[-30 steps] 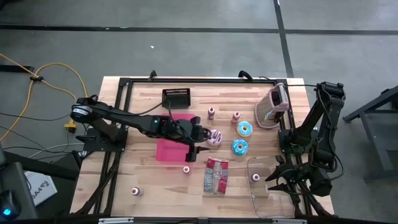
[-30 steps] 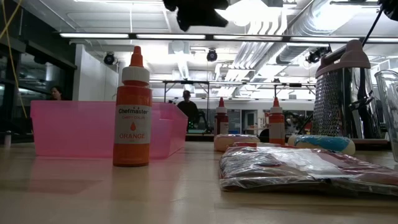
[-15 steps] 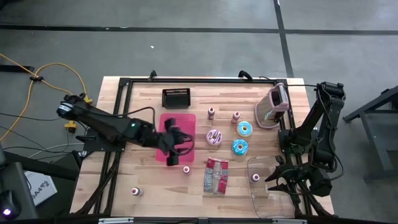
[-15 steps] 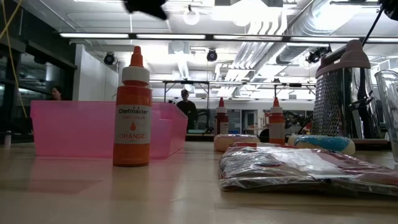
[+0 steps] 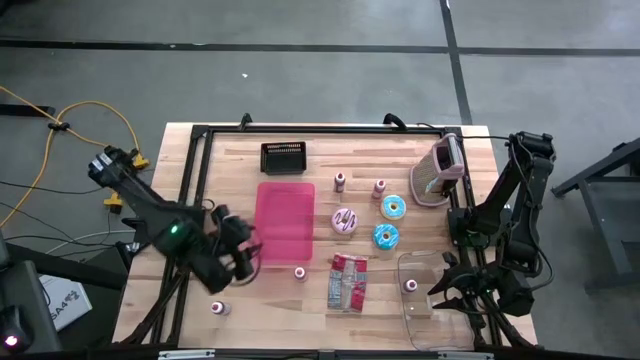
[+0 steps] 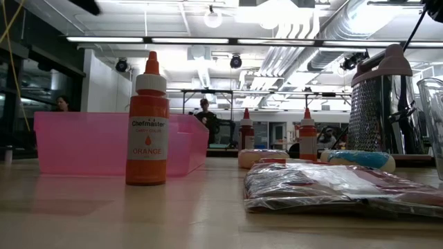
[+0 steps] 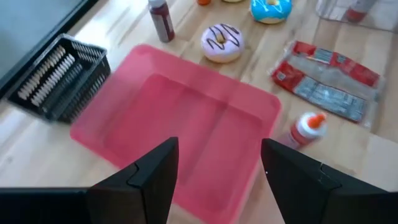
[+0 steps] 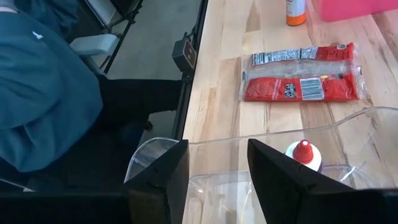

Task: Pick & Place Food Item
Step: Put the bottom red food coloring bottle into the transparent bin

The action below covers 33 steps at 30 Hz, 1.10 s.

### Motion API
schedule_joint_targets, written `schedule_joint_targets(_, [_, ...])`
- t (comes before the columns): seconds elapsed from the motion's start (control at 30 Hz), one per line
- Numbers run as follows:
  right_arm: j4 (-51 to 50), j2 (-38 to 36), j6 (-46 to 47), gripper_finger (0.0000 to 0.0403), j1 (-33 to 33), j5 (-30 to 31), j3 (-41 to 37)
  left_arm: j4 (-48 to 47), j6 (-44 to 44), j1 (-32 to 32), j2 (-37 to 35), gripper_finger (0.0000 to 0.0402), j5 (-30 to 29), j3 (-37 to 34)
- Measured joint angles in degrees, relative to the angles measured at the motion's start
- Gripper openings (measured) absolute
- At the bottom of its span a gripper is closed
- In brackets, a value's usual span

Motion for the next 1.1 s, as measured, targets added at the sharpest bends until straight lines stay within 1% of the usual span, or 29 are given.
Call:
schedule_joint_targets(0.1, [0.0, 0.0, 0.0, 0.0151, 0.0, 0.0, 0.0, -2.85, -6.46, -4.36, 1.33, 0.022, -1.25, -0.03])
schedule_joint_targets(0.17, [0.0, 0.0, 0.0, 0.0151, 0.0, 0.0, 0.0, -3.48, -7.31, -6.58, 1.89, 0.022, -1.39, -0.07])
schedule_joint_targets(0.23, [0.0, 0.0, 0.0, 0.0151, 0.0, 0.0, 0.0, -3.34, -4.37, -8.57, 2.26, 0.022, -1.41, -0.07])
schedule_joint_targets(0.4, [0.04, 0.0, 0.0, 0.0151, 0.0, 0.0, 0.0, -1.79, 7.29, -12.55, 2.26, 0.022, -1.4, -0.07])
schedule_joint_targets(0.5, [0.04, 0.0, 0.0, 0.0151, 0.0, 0.0, 0.0, -0.68, 11.39, -14.04, 2.02, 0.022, -1.68, -0.07])
schedule_joint_targets(0.67, [0.11, -0.02, 0.0, 0.0151, 0.0, 0.0, 0.0, 1.21, 15.56, -14.32, 1.8, 0.022, -0.88, -0.04])
schedule_joint_targets(0.77, [0.11, -0.02, 0.0, 0.0151, 0.0, 0.0, 0.0, 1.35, 17.37, -14.3, 1.08, 0.022, 1.46, -0.11])
schedule_joint_targets(0.87, [0.13, -0.02, 0.0, 0.0151, 0.0, -0.01, 0.0, 4.62, 21.01, -14.35, -0.69, 0.022, 4.4, -1.4])
schedule_joint_targets(0.97, [0.13, -0.02, 0.0, 0.0151, 0.0, -0.01, 0.0, 8.89, 25.97, -15.22, -3.77, 0.022, 6.77, -3.79])
schedule_joint_targets(1.1, [0.13, -0.02, -0.01, 0.0151, 0.0, -0.01, 0.0, 11.19, 29.77, -16.98, -9.21, 0.022, 10.11, -8.23])
